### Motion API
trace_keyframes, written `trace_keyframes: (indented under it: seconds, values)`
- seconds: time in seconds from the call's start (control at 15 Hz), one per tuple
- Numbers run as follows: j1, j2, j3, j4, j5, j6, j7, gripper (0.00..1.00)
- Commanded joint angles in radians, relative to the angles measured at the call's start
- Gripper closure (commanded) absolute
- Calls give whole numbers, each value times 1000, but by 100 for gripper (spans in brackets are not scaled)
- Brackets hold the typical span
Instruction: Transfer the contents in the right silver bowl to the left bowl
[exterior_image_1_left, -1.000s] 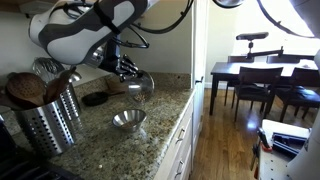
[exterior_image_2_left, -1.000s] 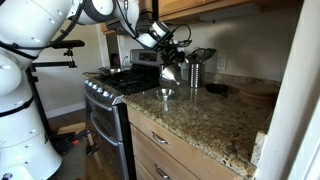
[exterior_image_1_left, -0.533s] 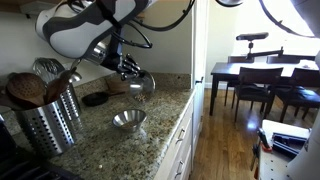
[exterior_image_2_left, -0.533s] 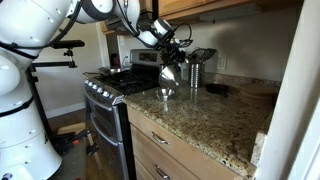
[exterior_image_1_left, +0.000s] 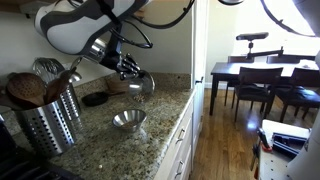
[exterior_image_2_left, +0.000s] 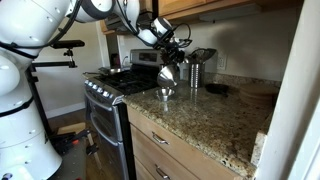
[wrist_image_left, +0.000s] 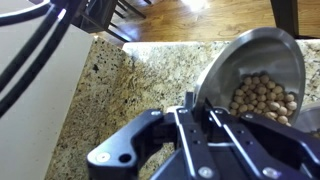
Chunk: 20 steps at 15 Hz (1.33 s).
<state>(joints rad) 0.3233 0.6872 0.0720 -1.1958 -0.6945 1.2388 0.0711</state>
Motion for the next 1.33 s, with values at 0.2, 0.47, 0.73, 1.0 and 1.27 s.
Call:
trace_keyframes:
  seconds: [0.2, 0.47, 0.73, 1.0, 1.27]
  values:
    - [-44, -79, -4, -91, 111, 41, 93, 92]
    - [-65, -94, -15, -111, 150, 63, 117, 92]
    - [-69, -120, -24, -140, 160, 85, 134, 92]
    - [-65, -146, -19, -181, 160, 107, 148, 92]
    - [-63, -172, -13, -230, 165, 129, 149, 92]
